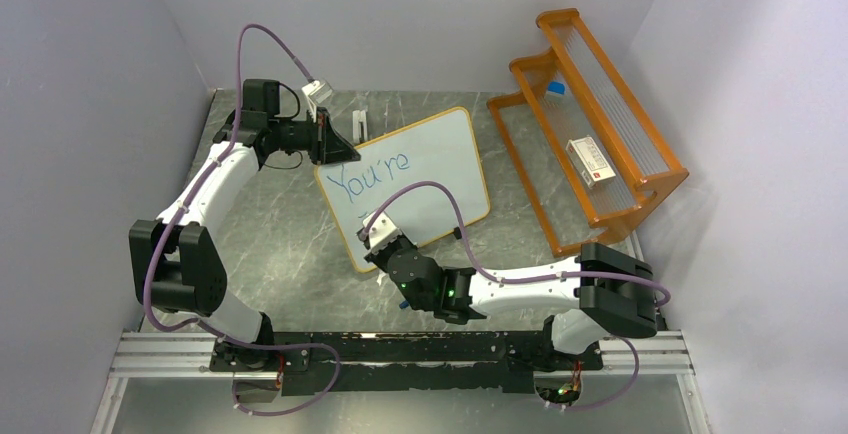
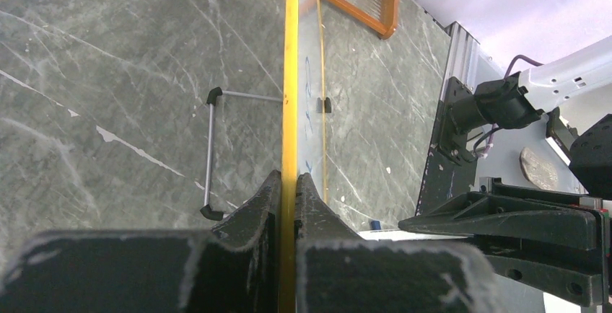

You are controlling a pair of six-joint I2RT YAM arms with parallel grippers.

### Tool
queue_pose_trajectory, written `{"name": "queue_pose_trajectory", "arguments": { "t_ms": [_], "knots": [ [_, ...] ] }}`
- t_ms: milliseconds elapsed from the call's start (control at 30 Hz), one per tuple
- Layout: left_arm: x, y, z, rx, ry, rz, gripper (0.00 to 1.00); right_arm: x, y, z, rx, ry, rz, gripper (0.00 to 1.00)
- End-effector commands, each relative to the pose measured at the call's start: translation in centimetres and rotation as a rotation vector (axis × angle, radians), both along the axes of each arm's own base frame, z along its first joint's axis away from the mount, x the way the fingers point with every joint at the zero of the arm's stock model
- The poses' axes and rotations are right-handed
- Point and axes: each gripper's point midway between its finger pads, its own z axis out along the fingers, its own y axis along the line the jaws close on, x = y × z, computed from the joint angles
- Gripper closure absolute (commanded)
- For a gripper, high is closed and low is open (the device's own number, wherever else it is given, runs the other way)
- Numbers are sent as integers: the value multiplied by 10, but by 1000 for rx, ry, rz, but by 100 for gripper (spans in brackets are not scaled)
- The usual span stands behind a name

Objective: Write a sentence on the whiteboard

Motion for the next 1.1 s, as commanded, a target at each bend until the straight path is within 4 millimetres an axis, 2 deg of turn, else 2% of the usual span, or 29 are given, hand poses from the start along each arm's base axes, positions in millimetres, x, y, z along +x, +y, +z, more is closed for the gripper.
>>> {"name": "queue_pose_trajectory", "arguments": {
  "t_ms": [0, 500, 733, 1067],
  "knots": [
    [5, 9, 0, 21, -62, 22, 95, 7, -1, 19, 59, -32, -45, 100],
    [5, 9, 1, 21, -63, 26, 95, 3, 20, 27, 74, -44, 35, 100],
    [6, 9, 0, 23, -64, 27, 95, -1, 26, 17, 33, -17, 69, 100],
    [6, 9, 0, 23, -60, 29, 95, -6, 21, 3, -11, 23, 73, 100]
  ]
}}
